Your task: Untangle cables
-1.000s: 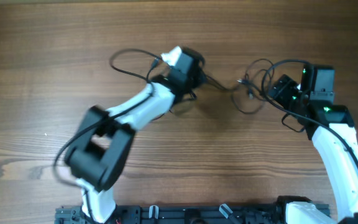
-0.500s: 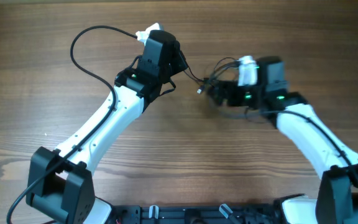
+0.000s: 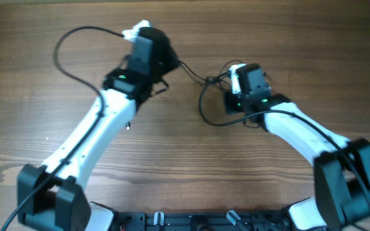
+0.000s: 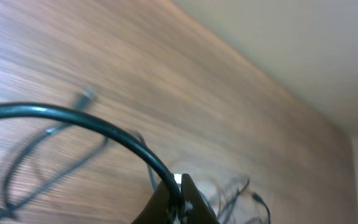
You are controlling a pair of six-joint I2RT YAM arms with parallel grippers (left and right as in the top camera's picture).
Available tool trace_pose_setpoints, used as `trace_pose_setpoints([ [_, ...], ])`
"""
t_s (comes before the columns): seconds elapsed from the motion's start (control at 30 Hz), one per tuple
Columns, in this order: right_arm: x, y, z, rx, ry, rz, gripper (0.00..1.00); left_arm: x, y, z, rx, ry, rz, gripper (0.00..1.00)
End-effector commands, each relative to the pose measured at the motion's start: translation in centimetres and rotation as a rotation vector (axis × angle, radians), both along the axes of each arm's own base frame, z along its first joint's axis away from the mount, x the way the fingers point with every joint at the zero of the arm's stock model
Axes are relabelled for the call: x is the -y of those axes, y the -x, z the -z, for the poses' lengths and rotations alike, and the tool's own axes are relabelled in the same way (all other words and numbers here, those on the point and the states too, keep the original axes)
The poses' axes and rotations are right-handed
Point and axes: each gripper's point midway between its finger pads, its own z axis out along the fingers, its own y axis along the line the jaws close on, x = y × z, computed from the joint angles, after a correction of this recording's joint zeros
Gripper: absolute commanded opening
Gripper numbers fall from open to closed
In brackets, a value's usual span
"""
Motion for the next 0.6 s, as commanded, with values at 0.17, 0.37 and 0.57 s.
trace_pose_setpoints([
  [0.17,16.7,-2.2,-10.6,0.181,-0.067,0.517,0.04,-16.2,0.3,-9.0,0.195,-0.093,-0.271,0.04],
  [0.37,21.5,-0.9,-8.7,0.114,-0.076,0.669,0.04,-23.4,2.6,-13.0,0.287,-0.079,-0.430,0.04],
  [0.57,22.6,0.1,-6.7,0.039,-0.044,0.766,0.08,-26.8,3.5,-14.2,0.323,-0.105,-0.501,0.04],
])
